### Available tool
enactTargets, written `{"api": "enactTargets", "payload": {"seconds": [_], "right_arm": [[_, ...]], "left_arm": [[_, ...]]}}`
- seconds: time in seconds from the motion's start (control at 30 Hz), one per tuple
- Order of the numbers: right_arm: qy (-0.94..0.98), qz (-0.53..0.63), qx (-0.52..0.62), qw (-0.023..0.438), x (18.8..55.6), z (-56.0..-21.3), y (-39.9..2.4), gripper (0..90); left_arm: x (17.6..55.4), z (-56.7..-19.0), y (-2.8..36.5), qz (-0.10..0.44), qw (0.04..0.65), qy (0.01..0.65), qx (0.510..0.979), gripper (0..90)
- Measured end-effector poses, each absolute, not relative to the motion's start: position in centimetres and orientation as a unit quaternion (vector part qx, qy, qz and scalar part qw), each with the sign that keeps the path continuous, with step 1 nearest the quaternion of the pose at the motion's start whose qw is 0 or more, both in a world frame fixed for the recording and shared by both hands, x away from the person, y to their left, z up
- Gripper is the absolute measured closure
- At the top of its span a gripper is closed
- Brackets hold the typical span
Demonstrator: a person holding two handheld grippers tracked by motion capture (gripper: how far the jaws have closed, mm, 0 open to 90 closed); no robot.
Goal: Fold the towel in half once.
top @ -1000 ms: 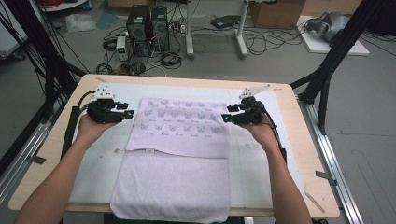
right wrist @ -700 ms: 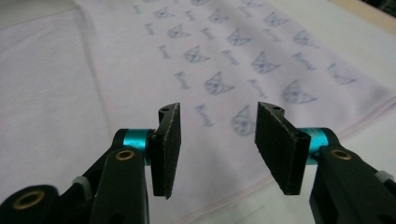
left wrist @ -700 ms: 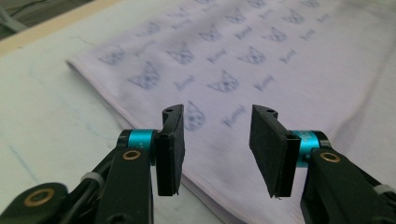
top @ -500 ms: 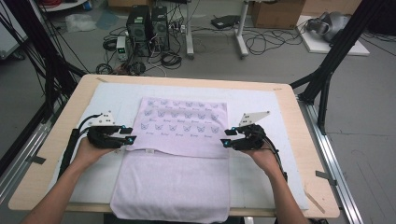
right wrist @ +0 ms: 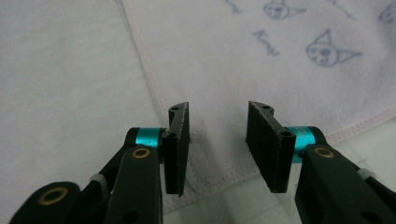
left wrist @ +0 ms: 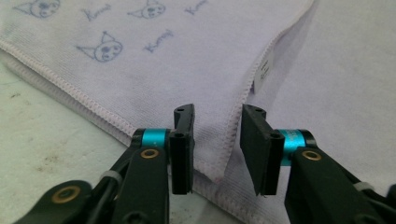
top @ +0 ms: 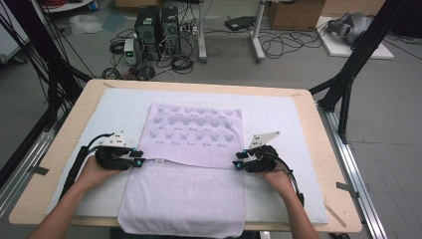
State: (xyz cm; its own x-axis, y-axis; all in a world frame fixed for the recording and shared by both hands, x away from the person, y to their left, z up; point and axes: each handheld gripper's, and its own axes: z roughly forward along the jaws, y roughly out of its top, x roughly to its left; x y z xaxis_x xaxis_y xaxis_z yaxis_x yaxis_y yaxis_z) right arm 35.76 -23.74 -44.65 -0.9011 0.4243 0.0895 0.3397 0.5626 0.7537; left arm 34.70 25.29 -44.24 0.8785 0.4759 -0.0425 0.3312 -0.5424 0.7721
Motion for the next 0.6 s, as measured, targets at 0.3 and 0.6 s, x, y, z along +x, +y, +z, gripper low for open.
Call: {"api": "enactTargets", "payload": {"seconds": [0.3, 0.6], "right_arm": [[0.887, 0.411, 0.207, 0.046, 35.9, -44.6, -23.7, 87.1], [0.863, 0.462, 0.198, 0.056, 35.4, -41.6, -24.7, 87.9]], "left_arm": [[34.4, -43.9, 25.1, 0.100, 0.415, 0.228, 0.875, 86.9], [33.6, -40.8, 25.7, 0.119, 0.437, 0.226, 0.862, 87.1]]}}
